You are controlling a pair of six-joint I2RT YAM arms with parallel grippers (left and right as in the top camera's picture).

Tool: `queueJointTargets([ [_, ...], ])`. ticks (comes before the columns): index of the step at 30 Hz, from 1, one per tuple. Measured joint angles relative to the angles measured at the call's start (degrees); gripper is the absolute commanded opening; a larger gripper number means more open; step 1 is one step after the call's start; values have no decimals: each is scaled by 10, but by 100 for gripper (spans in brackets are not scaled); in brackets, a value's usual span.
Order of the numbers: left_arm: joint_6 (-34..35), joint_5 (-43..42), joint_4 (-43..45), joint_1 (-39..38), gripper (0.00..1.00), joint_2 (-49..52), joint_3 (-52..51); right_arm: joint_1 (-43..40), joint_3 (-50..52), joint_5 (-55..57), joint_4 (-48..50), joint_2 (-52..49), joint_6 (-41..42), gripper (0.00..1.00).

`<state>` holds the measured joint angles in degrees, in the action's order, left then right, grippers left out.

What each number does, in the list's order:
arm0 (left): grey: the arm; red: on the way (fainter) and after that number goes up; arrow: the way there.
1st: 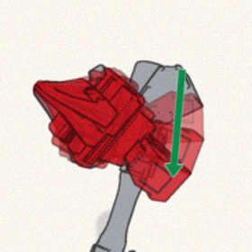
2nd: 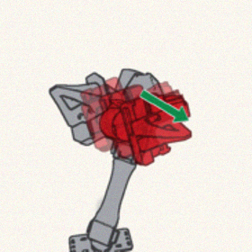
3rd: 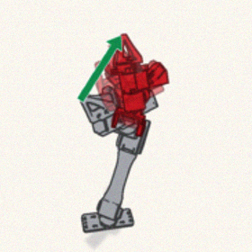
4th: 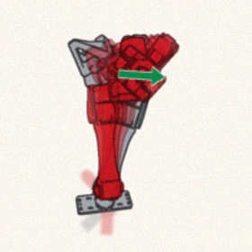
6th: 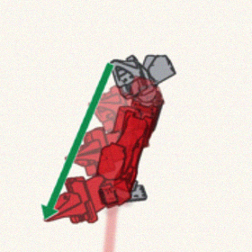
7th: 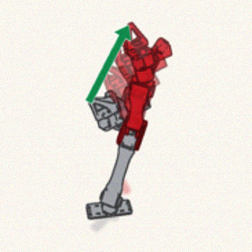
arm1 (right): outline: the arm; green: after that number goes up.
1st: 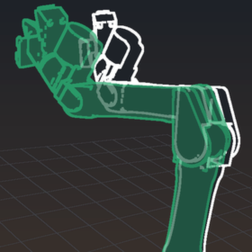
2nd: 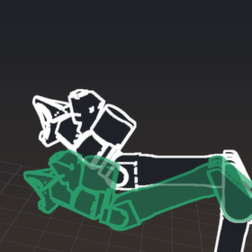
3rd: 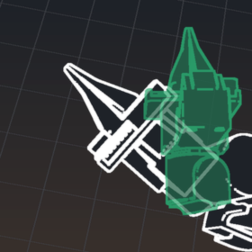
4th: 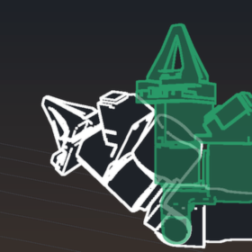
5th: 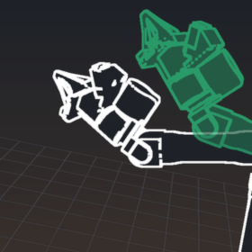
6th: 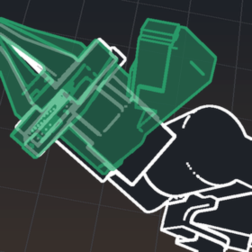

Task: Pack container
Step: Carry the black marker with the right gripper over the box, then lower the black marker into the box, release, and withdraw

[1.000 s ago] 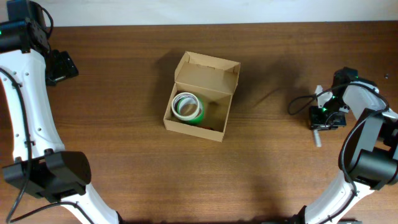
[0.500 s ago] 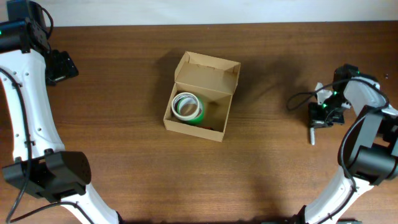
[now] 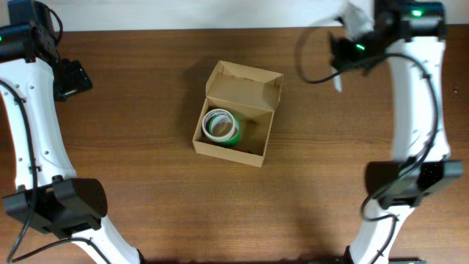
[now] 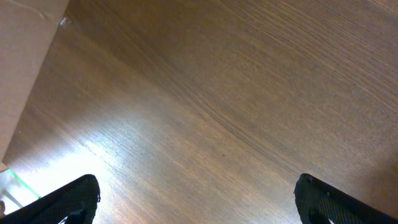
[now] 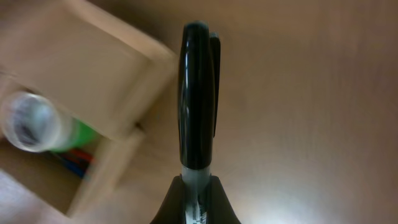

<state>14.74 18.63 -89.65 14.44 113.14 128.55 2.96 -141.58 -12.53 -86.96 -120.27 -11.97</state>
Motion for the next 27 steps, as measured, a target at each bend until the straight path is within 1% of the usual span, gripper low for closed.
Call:
queueJointTargets([
  [2, 0, 0, 0, 0, 100, 0, 0, 58, -48, 22, 1, 3, 0, 4],
  [4, 0, 0, 0, 0, 100, 0, 0, 125, -68, 42, 0, 10, -5, 4],
  [8, 0, 0, 0, 0, 100, 0, 0, 212, -51, 59, -3, 12, -25, 4],
  [11, 0, 0, 0, 0, 100, 0, 0, 240, -16, 66, -3, 11, -43, 4],
  [19, 0, 0, 0, 0, 100, 0, 0, 311, 131, 78, 1, -17, -127, 4],
  [27, 0, 0, 0, 0, 100, 0, 0, 351, 216, 82, 56, -26, -179, 4],
])
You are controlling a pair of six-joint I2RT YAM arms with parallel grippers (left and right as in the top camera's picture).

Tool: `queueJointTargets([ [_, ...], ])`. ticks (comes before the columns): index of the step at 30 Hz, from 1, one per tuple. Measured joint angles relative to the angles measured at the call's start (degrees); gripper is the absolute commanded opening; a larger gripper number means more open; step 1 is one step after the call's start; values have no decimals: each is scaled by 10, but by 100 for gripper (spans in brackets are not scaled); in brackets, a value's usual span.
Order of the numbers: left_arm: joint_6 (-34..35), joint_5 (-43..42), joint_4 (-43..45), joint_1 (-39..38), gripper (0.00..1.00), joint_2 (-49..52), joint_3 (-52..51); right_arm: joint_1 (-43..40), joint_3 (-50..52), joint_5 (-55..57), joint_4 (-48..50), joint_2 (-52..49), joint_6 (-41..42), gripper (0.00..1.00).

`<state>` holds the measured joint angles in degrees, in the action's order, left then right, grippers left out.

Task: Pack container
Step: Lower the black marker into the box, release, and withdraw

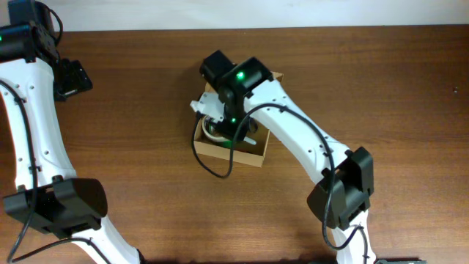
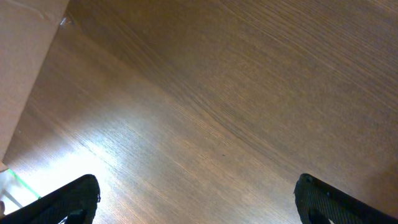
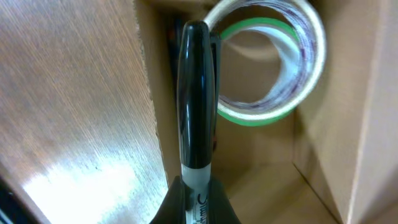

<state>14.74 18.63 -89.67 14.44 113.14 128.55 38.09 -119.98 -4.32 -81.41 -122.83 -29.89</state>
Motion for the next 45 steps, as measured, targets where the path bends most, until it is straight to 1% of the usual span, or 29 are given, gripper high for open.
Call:
queueJointTargets([
  [8, 0, 0, 0, 0, 100, 0, 0, 0, 53, 2, 36, 0, -38, 4],
  [16, 0, 0, 0, 0, 100, 0, 0, 0, 55, 2, 55, -8, -49, 4],
  [25, 0, 0, 0, 0, 100, 0, 0, 1, 55, 2, 54, -60, -51, 4],
  [26, 0, 0, 0, 0, 100, 0, 0, 2, 55, 2, 54, -60, -53, 5],
  [27, 0, 0, 0, 0, 100, 0, 0, 2, 55, 2, 54, -60, -54, 13],
  [28, 0, 0, 0, 0, 100, 0, 0, 3, 55, 2, 54, -60, -50, 28],
  [29, 0, 0, 0, 0, 100, 0, 0, 3, 55, 2, 54, -60, -51, 34],
  [37, 0, 0, 0, 0, 100, 0, 0, 4, 50, 4, 38, -60, -50, 38],
  [38, 0, 0, 0, 0, 100, 0, 0, 4, 42, 6, 31, -60, -47, 40],
  [44, 0, 0, 0, 0, 100, 0, 0, 4, -30, 40, -4, -46, -16, 42],
  [45, 0, 0, 0, 0, 100, 0, 0, 4, -39, 50, -7, -34, -10, 45],
])
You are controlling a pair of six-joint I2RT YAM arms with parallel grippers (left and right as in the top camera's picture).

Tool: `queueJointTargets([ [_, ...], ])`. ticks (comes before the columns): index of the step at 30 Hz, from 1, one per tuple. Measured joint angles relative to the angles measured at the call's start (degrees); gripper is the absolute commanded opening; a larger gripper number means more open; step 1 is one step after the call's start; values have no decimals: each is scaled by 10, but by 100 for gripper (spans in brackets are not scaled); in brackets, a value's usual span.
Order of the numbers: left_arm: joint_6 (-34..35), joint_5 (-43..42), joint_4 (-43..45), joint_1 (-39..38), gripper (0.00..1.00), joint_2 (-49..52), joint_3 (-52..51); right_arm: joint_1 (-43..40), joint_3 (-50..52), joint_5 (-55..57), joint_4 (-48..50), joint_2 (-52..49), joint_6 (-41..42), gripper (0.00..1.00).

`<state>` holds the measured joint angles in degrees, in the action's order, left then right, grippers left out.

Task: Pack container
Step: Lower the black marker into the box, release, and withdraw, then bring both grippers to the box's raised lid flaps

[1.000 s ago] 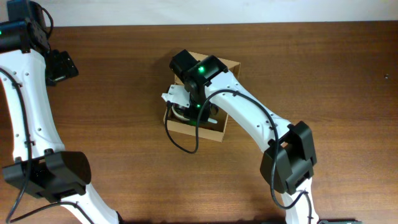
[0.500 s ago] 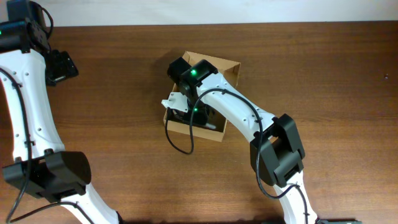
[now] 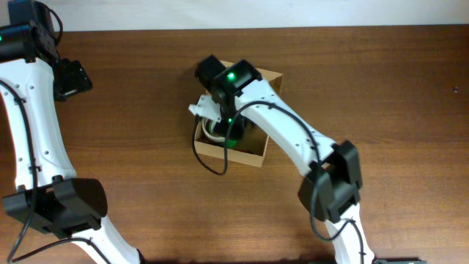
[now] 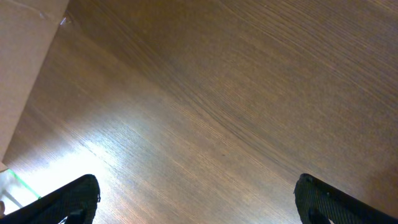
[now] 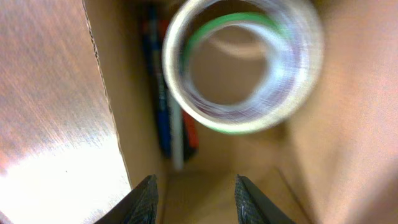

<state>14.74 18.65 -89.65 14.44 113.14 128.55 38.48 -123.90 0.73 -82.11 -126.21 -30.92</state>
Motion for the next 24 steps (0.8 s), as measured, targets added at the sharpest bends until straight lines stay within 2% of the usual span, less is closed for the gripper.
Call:
queueJointTargets([
  [3, 0, 0, 0, 0, 100, 0, 0, 0, -10, 34, 0, 52, 22, 49],
  [7, 0, 0, 1, 0, 100, 0, 0, -8, -14, 75, 12, 169, 51, 53],
  [10, 0, 0, 44, 0, 100, 0, -1, -41, -20, 87, 23, 264, 73, 54],
  [12, 0, -9, 73, 0, 100, 0, -1, -91, -27, 93, 32, 325, 96, 55],
  [14, 0, -30, 81, 0, 100, 0, -1, -174, -32, 97, 40, 379, 132, 55],
  [19, 0, -92, 103, 0, 98, 0, -1, -377, -35, 57, 41, 436, 214, 56],
  [21, 2, -120, 113, 0, 71, 0, -1, -440, -33, 21, 41, 434, 233, 53],
  [22, 0, -137, 118, 0, 60, 0, -1, -466, -29, 2, 40, 429, 244, 49],
  [24, -11, -176, 130, -1, 52, 0, -1, -502, -13, -28, 35, 414, 265, 41],
])
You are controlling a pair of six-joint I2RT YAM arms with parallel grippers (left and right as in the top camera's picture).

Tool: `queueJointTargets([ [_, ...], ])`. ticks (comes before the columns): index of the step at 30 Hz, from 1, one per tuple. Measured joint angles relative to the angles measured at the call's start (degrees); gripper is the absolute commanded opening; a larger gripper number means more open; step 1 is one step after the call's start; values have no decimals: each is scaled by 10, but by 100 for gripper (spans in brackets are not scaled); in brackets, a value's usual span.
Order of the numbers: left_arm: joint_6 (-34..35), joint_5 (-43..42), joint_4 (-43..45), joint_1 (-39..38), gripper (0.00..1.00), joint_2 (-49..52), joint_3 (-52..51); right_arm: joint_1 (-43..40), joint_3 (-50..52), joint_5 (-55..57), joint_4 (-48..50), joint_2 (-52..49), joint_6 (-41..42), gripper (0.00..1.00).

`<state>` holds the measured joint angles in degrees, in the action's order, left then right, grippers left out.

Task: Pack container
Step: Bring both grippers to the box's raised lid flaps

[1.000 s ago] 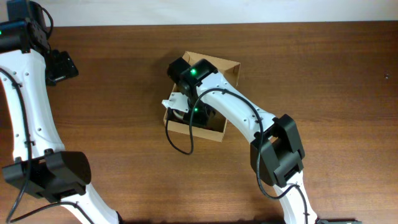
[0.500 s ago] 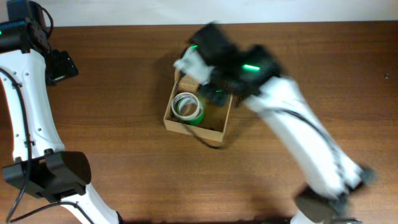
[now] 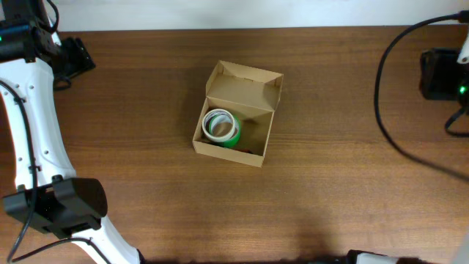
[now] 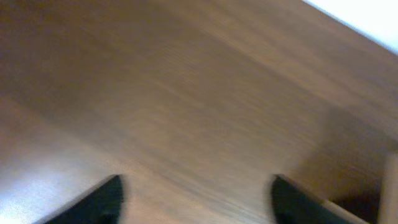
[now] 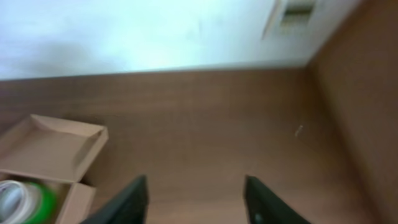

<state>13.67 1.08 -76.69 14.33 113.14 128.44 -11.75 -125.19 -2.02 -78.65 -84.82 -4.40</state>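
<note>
An open cardboard box stands mid-table with its flap raised at the back. A white and green tape roll lies inside, toward the left wall. The right wrist view shows the box and the tape at lower left. The marker is not discernible in the box. My right gripper hangs open and empty, far right of the box. The right arm sits at the table's right edge. Over bare wood at the far left, my left gripper is open and empty, its view blurred.
The brown wooden table spreads all round the box. The left arm runs down the left side from the back corner. A pale wall borders the table's back edge.
My right gripper was open low inside the box over the tape and pens; now it is at the table's right edge, still open. The left gripper has shifted, and its view is blurred.
My right gripper first held a black marker at the back right of the table. Then it held the marker over the box's left wall beside the tape. Later it was open inside the box with pens lying beside the tape. Now it is withdrawn and empty.
</note>
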Motion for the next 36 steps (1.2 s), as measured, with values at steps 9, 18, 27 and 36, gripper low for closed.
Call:
queueJointTargets([
  [9, -52, -72, -28, -45, 27, 37, 0, -30, 117, -114, -18, -176, 64, 14],
  [18, -83, -107, -41, -108, 1, 163, -1, 59, 148, -191, 15, -331, 90, 4],
  [27, -84, -112, -57, -163, 2, 210, -1, 156, 148, -234, 113, -405, 148, 4],
  [36, -85, -111, -58, -169, 2, 215, -1, 188, 148, -267, 183, -456, 178, 4],
])
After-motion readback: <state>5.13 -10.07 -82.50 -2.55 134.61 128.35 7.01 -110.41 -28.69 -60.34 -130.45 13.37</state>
